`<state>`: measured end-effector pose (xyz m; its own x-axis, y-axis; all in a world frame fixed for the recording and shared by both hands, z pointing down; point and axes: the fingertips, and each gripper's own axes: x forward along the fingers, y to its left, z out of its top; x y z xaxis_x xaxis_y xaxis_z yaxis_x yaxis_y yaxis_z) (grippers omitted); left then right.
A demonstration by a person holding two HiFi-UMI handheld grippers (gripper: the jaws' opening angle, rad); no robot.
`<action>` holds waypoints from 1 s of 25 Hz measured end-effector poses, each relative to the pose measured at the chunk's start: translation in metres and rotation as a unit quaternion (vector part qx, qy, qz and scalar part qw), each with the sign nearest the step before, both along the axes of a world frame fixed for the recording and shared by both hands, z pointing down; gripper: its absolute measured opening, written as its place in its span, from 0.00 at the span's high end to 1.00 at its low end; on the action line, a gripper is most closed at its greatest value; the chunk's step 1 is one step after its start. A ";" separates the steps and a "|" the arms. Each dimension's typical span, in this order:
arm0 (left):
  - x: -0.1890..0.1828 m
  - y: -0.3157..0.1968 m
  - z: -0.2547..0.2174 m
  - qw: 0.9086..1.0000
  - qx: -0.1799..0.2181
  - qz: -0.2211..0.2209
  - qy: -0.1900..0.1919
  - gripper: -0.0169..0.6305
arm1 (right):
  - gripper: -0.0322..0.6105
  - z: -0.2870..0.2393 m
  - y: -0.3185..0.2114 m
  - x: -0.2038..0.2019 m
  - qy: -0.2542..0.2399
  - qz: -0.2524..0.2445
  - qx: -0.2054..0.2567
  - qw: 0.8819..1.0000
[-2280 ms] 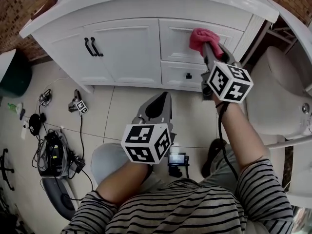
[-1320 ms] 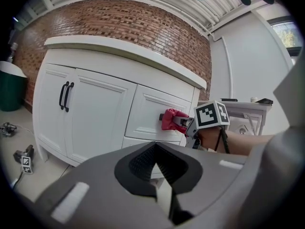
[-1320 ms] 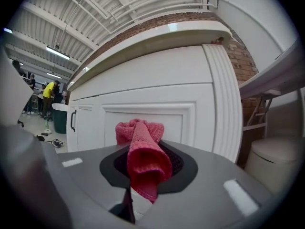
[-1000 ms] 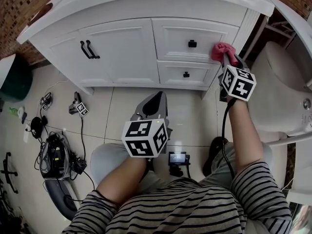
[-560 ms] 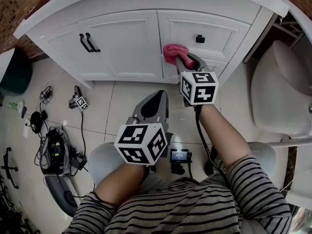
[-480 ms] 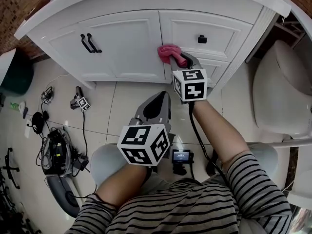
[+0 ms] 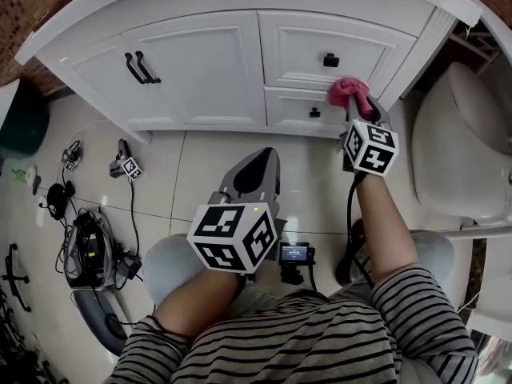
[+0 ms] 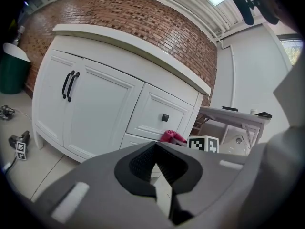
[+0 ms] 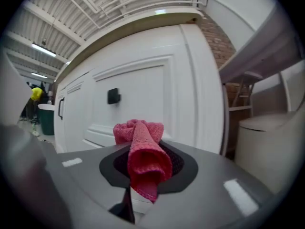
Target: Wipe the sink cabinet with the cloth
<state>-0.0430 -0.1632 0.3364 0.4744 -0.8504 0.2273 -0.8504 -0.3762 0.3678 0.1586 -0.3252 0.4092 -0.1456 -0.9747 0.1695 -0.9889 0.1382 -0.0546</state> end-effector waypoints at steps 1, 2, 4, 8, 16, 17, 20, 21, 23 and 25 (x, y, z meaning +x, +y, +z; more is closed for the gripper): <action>0.002 0.001 -0.001 1.000 0.000 0.003 0.000 0.97 | 0.81 0.001 0.003 0.023 -0.011 0.027 -0.003 1.000; 0.004 0.002 -0.001 1.000 0.000 0.005 0.000 0.97 | 0.81 0.002 0.005 0.044 -0.022 0.054 -0.008 0.998; 0.006 0.003 0.000 1.000 -0.001 0.007 -0.002 0.97 | 0.81 0.006 0.011 0.079 -0.039 0.106 -0.018 0.993; 0.009 0.007 0.000 1.000 -0.003 0.011 0.004 0.97 | 0.82 0.009 0.026 0.076 -0.065 0.125 -0.017 0.990; 0.010 0.007 0.000 1.000 -0.004 0.012 0.012 0.97 | 0.82 0.047 0.010 -0.148 -0.004 -0.133 -0.035 0.990; 0.009 0.006 0.000 1.000 -0.006 0.011 0.012 0.97 | 0.81 0.053 0.004 -0.163 0.013 -0.146 -0.039 0.988; 0.005 0.005 0.002 1.000 -0.011 0.007 0.017 0.97 | 0.81 0.063 -0.011 -0.175 0.045 -0.153 -0.044 0.986; 0.005 0.004 0.002 1.000 -0.011 0.006 0.019 0.97 | 0.81 0.063 -0.013 -0.170 0.049 -0.150 -0.044 0.986; 0.003 0.003 0.003 1.000 -0.012 0.007 0.021 0.97 | 0.81 0.064 -0.013 -0.150 0.049 -0.134 -0.042 0.989; 0.003 0.002 0.004 1.000 -0.015 0.009 0.022 0.97 | 0.81 0.069 -0.011 -0.117 0.040 -0.100 -0.046 0.993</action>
<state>-0.0396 -0.1612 0.3404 0.5000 -0.8349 0.2303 -0.8262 -0.3801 0.4158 0.0419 -0.3362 0.4777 -0.3175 -0.9076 0.2748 -0.9437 0.3307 0.0019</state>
